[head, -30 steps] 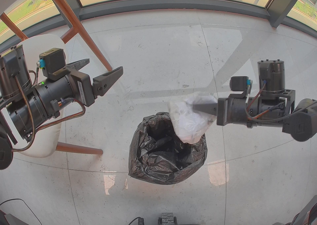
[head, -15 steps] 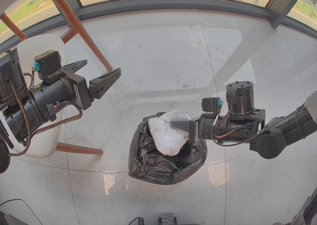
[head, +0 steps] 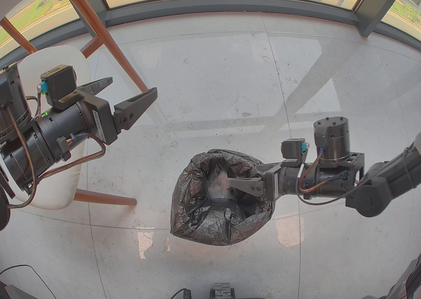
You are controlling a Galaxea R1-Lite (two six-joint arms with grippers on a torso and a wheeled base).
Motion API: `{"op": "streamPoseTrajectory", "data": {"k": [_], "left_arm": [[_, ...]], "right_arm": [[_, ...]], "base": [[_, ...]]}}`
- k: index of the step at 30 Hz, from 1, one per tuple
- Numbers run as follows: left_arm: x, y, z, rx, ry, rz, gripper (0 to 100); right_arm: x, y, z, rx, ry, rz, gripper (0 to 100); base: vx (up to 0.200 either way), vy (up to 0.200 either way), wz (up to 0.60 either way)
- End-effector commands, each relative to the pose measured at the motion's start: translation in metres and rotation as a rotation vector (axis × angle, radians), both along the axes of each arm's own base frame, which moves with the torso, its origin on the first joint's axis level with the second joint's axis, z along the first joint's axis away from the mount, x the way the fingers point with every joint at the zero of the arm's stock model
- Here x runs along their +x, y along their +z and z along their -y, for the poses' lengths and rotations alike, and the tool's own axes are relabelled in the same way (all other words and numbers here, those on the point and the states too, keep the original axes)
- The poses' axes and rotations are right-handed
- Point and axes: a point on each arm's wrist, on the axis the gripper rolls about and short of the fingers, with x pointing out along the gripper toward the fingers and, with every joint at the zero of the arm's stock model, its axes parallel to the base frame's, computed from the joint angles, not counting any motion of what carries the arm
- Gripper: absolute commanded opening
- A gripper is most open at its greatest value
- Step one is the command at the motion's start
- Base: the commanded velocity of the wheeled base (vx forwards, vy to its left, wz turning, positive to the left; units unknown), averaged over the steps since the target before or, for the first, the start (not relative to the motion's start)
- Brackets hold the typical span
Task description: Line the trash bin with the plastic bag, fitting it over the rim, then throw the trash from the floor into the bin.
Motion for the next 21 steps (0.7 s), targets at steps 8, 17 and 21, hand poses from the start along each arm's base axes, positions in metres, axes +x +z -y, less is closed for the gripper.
{"op": "streamPoseTrajectory", "data": {"k": [8, 17, 21], "left_arm": [[-0.032, 0.008, -0.055, -0.064, 0.183, 0.055, 100], [-0.068, -0.022, -0.089, -0.051, 0.343, 0.024, 100], [-0.099, -0.056, -0.094, -0.037, 0.349, -0.02, 100]], "right_arm": [[-0.088, 0.048, 0.131, 0.022, -0.429, 0.155, 100], [-0.14, 0.049, 0.196, 0.044, -0.766, 0.249, 100], [-0.18, 0.043, 0.203, 0.055, -0.836, 0.333, 100]], "base": [[0.0, 0.0, 0.0], [0.0, 0.0, 0.0], [0.0, 0.0, 0.0]]}}
